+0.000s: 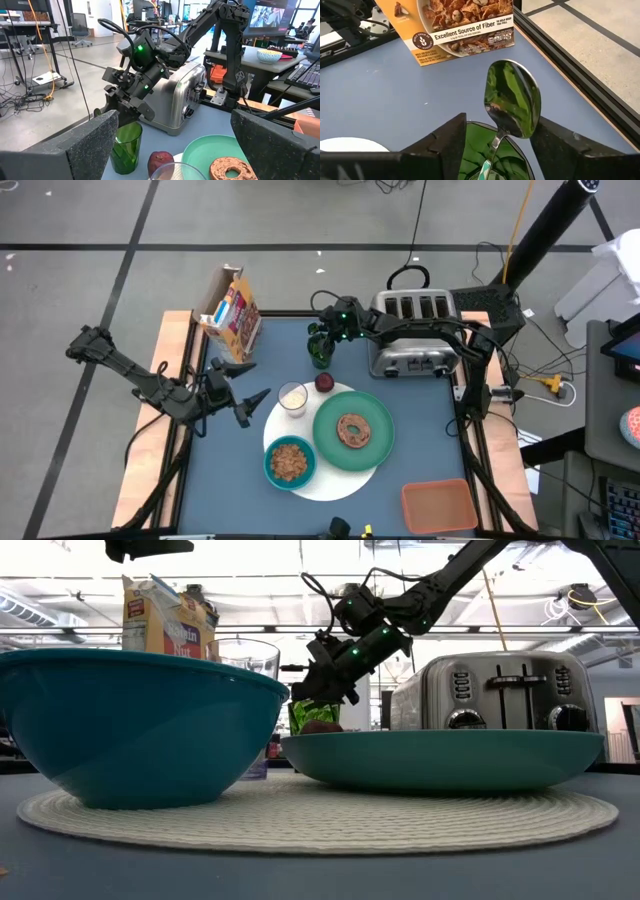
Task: Arrange a breakfast setting
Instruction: Put the white green spoon to the left of the white tablemat
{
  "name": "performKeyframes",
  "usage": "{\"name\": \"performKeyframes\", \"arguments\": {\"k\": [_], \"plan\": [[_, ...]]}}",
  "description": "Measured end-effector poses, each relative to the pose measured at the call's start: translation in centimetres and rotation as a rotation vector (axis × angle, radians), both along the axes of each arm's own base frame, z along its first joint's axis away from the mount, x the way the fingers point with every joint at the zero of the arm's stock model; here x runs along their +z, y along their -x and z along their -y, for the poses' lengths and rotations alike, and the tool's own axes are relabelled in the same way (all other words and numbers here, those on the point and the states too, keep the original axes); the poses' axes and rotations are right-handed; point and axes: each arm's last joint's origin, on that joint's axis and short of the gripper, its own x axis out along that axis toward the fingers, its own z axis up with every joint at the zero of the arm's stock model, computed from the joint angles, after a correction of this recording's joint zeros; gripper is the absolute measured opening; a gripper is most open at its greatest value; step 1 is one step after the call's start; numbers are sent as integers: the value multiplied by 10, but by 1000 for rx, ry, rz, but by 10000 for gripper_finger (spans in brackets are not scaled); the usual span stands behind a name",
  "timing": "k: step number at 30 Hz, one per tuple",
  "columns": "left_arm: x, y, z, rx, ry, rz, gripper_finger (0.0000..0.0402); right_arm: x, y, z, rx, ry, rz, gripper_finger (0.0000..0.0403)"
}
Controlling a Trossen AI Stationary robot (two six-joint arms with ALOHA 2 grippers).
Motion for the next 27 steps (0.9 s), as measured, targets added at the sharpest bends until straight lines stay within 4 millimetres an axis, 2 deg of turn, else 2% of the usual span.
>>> {"name": "performKeyframes", "arguments": {"k": [27], "plan": [[0,0,0,0,0,0,392,0,0,0,-1,2,0,76]]}}
